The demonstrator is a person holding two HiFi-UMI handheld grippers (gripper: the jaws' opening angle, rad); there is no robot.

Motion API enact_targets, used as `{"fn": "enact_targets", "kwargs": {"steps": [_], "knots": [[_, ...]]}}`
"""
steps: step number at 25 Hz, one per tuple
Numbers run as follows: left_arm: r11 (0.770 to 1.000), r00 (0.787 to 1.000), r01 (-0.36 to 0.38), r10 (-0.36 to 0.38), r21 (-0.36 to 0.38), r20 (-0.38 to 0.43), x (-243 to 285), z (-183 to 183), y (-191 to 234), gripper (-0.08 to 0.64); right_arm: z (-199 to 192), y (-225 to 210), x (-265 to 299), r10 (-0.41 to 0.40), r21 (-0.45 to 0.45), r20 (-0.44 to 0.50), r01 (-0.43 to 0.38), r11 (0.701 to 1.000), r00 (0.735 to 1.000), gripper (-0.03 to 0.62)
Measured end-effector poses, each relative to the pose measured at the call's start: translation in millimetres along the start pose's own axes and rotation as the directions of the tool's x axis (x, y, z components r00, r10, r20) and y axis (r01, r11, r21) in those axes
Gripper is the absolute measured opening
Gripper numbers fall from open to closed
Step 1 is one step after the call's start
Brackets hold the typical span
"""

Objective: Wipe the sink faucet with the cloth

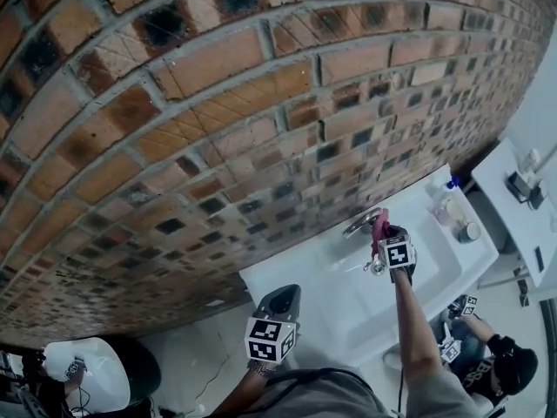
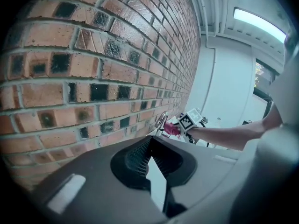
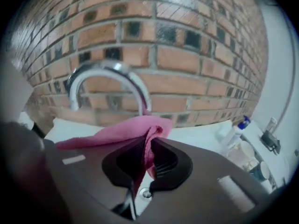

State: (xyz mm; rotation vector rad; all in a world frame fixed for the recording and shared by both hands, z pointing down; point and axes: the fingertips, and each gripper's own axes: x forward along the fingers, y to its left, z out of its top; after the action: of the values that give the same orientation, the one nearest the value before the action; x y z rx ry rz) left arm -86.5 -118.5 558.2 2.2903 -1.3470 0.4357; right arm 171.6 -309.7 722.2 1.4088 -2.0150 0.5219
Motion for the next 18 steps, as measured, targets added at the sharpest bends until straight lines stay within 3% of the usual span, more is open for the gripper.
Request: {"fn": "enact_targets", "kwargs": {"steps": [2,5,7,14,18], "knots": [[1.000,1.000,0.012,-0.012,0.007,-0.005,2,-1,-6,0.020,-9,26,-5,0.048,-0.048,0.041,-0.046,0.998,0.998,0.029],[1.000,1.000,0.013,-0.012,0.013,-0.013,4,-1,-8,0.020,23,30,-26,-0.034,-0.074,0.253,0.055,0.996,0.967,0.029],[1.000,1.000,0.002,-0.001,0.011,-0.018,5,-1,-4,0.020,42,29,-21,-0.074,-0.108,0.308,0.112,0.988,0.949,0.029],[1.000,1.000,-0.009,0.010,0.012,-0.028,4,-4,-4,0.020,16,48,39,-0.014,-0.391,0.147,0.071,0.918,0.989,0.029],[1.000,0.999,-0.018,0.018,0.004,-0.026,4,-4,1,0.020,-28,56,55,-0.013,-0.493,-0.044,-0.011,0.870,0.999,0.029]]}}
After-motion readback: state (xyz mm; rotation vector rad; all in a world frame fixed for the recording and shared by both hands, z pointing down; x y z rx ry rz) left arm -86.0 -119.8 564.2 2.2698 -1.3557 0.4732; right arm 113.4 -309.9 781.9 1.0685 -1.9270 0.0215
